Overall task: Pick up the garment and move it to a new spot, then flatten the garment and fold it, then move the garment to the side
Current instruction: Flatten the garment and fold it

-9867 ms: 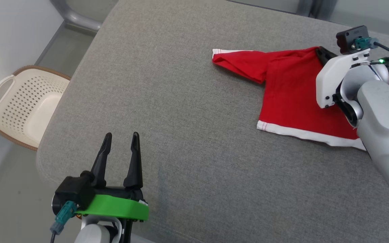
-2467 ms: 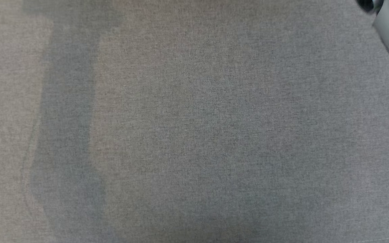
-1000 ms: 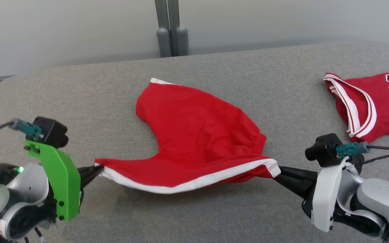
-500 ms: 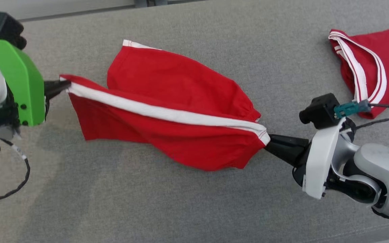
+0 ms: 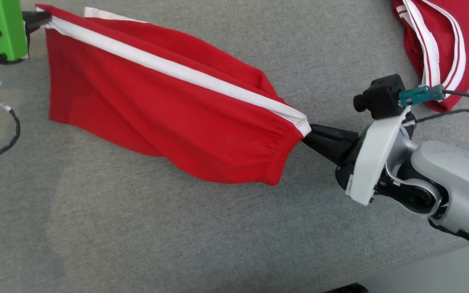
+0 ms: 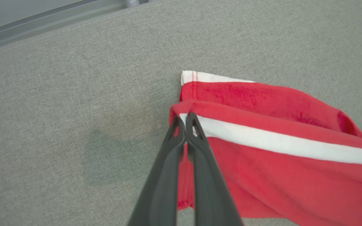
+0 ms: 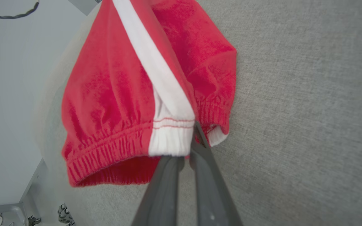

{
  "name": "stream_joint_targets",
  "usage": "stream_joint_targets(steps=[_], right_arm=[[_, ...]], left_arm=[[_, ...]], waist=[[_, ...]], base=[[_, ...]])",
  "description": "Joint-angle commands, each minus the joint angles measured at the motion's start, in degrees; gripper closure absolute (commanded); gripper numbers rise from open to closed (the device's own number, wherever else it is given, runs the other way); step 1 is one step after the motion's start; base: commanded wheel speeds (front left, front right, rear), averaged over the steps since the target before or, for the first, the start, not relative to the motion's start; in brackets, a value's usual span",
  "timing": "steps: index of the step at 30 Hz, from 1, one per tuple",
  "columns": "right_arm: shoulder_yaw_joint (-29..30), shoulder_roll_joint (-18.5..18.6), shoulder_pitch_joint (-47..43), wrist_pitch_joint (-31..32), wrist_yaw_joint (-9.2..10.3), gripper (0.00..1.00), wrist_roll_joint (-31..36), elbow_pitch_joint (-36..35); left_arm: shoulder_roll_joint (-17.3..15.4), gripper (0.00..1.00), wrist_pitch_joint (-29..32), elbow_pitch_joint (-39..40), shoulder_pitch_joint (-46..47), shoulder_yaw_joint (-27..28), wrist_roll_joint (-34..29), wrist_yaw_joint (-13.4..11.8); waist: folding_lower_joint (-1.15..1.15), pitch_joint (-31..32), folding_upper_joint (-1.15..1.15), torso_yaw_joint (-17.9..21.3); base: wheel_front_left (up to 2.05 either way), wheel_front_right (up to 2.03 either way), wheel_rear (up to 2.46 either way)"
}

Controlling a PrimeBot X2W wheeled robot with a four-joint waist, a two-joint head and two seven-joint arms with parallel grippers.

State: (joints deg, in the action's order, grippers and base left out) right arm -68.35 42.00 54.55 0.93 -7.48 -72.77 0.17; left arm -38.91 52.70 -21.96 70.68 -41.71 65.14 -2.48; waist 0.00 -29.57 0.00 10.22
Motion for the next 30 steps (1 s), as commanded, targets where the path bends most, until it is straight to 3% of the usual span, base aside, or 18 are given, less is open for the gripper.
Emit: stream_joint_targets(steps=[1,7,8,9,10,11,18,24,30], right_arm=[[-0.5,-0.8,1.0,-0.4,-0.03,1.00,-0.1,0.8],[-2.1,-3.5,4.1,-0.9,-0.03,1.00,-0.2,3.7],[-2.4,-3.9,4.4,-0.8,-0.03,0.78,-0.2,4.3],[-2.7,-4.2,4.6,-0.9,-0.03,0.55,-0.2,4.7],[-2.9,-4.4,4.7,-1.0,-0.02,0.08,-0.3,5.1],[-3.1,-4.6,4.8,-1.3,-0.01,0.00,-0.4,5.5],[-3.6,-4.0,4.6,-4.7,-0.02,0.00,-1.1,6.9],[-3.4,-3.2,2.7,-9.9,-0.02,0.00,-2.6,7.2],[-1.5,-1.6,0.1,-14.5,-0.02,0.00,-4.4,6.5]], left_arm=[[0.2,1.00,-0.2,-1.4,1.6,0.0,-0.5,0.4],[1.5,1.00,-0.9,-8.2,4.5,-0.7,-2.3,1.8],[1.7,1.00,-1.1,-9.1,4.8,-0.9,-2.6,2.1],[1.9,0.59,-1.8,-9.7,5.1,-1.0,-2.8,2.6],[2.2,0.00,-2.2,-10.2,5.1,-0.9,-2.7,3.1],[2.6,0.00,-2.5,-11.0,5.1,-0.8,-2.3,3.7],[4.0,0.00,-2.8,-13.4,4.5,-1.2,-0.8,6.9],[1.8,0.00,-3.0,-14.6,1.3,-2.2,-1.3,8.0],[1.4,0.00,-0.7,-13.1,-3.3,-1.9,3.4,9.1]], waist=[[0.00,-3.6,0.00,3.2],[0.00,-5.4,0.00,4.3],[0.00,-5.5,0.00,4.3],[0.00,-5.4,0.00,4.3],[0.00,-5.3,0.00,4.3],[0.00,-5.1,0.00,4.1],[0.00,-2.1,0.00,2.9],[0.00,0.3,0.00,2.7],[0.00,0.8,0.00,3.2]], base=[[0.00,0.00,0.00],[0.00,0.00,0.00],[0.00,0.00,0.00],[0.00,0.00,0.00],[0.00,0.00,0.00],[0.00,0.00,0.00],[0.00,0.00,0.00],[0.00,0.00,0.00],[0.00,0.00,0.00]])
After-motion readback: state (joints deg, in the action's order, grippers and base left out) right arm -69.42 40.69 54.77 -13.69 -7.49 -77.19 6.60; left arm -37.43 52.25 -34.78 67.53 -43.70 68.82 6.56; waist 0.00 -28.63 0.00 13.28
